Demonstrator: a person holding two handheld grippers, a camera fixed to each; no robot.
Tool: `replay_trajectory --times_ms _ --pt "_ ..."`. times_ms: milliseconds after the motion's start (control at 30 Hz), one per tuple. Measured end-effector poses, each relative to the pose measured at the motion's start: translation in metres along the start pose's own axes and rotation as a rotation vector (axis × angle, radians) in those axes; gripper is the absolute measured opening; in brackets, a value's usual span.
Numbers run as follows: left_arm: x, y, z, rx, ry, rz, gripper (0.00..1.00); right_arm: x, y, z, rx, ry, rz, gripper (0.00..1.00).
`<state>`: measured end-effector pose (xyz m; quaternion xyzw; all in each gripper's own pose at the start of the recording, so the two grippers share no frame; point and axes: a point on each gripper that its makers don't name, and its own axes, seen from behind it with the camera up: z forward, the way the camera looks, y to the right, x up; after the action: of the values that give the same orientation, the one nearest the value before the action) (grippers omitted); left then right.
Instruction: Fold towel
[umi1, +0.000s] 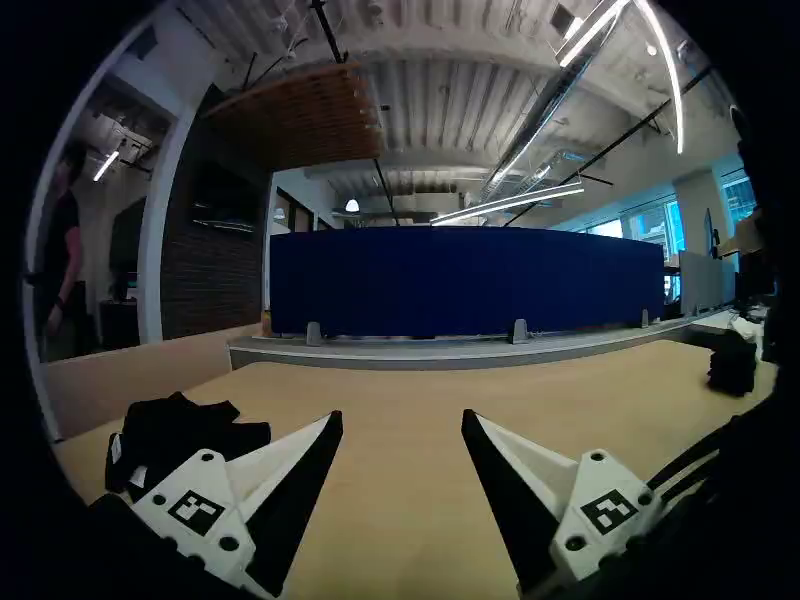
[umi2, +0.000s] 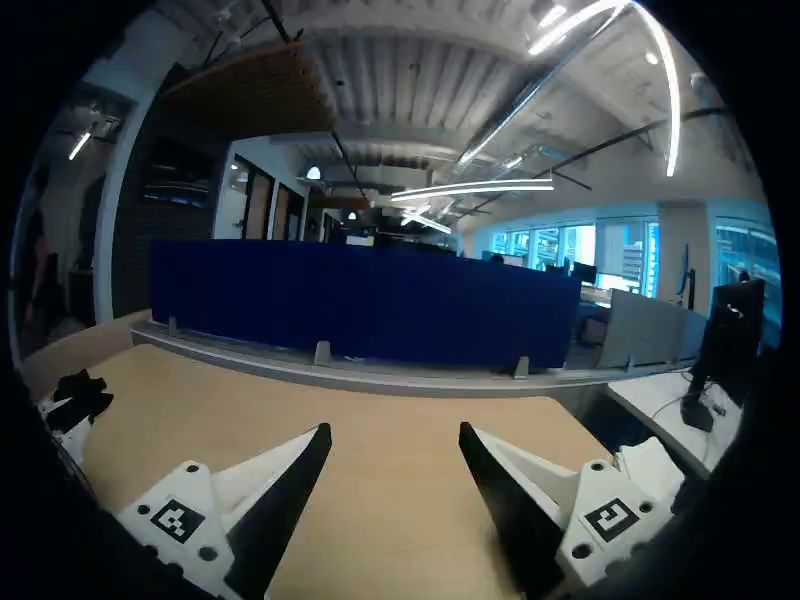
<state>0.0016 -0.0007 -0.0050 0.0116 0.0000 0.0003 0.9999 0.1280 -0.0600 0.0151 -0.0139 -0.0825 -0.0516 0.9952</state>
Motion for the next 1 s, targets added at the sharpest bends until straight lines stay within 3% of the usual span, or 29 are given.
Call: replay_trajectory --times_ms 267,667,1000 --pt "0.000 0.000 0.003 -0.004 0.000 -0.001 0.88 0.001 0.014 -0.002 -0.005 0.019 0.018 0.99" --pt "0.000 0.000 0.004 -0.004 0.000 0.000 0.88 0.010 0.053 -0.010 -0.043 0.091 0.043 0.99" --pt "0.000 0.000 0.004 -0.004 0.000 -0.001 0.88 -0.019 0.062 -0.009 -0.029 0.122 0.079 0.99"
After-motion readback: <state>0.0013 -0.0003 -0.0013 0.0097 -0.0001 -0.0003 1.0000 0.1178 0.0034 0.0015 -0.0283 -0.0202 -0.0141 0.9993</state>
